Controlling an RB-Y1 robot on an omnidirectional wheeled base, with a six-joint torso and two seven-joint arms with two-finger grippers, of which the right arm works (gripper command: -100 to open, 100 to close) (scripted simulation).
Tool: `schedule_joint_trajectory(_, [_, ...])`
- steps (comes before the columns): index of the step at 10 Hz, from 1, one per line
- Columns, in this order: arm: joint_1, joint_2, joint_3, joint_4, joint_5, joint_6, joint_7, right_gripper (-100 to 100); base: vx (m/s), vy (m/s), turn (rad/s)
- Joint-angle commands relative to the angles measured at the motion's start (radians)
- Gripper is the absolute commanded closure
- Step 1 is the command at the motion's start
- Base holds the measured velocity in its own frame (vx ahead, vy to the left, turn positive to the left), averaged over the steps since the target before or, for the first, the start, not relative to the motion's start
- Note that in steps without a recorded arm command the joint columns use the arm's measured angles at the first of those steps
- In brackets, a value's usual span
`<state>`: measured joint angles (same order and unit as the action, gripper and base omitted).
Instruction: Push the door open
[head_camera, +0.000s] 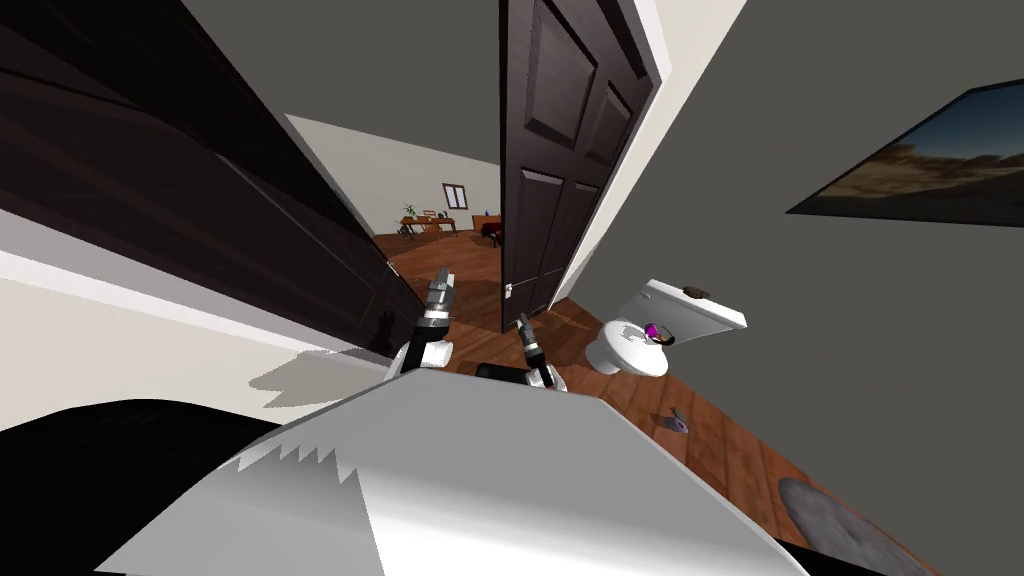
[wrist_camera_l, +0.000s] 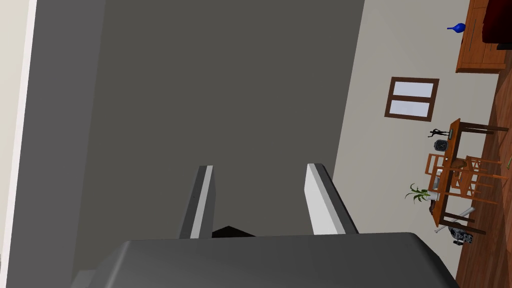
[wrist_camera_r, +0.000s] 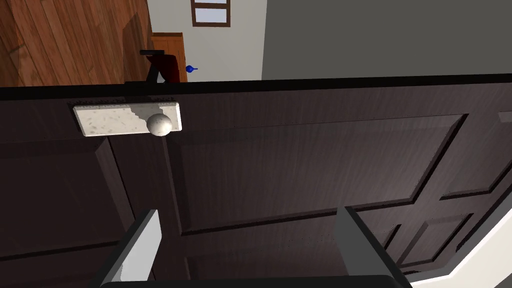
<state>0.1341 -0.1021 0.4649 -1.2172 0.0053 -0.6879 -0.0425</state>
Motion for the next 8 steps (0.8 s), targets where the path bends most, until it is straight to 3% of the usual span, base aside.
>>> schedule_joint_trajectory(1, [-0.012,-0.002,0.022,0.036,-0.004,-0.004,0.0,-100,0.2,-0.057,0.05])
schedule_joint_trajectory(6, [-0.056,0.006,0.077,0.152,-0.015,-0.021,0.003,-100,0.159,-0.059,0.047])
schedule_joint_trajectory(8, [-0.065,0.008,0.088,0.176,-0.017,-0.025,0.003,-100,0.114,-0.029,0.024])
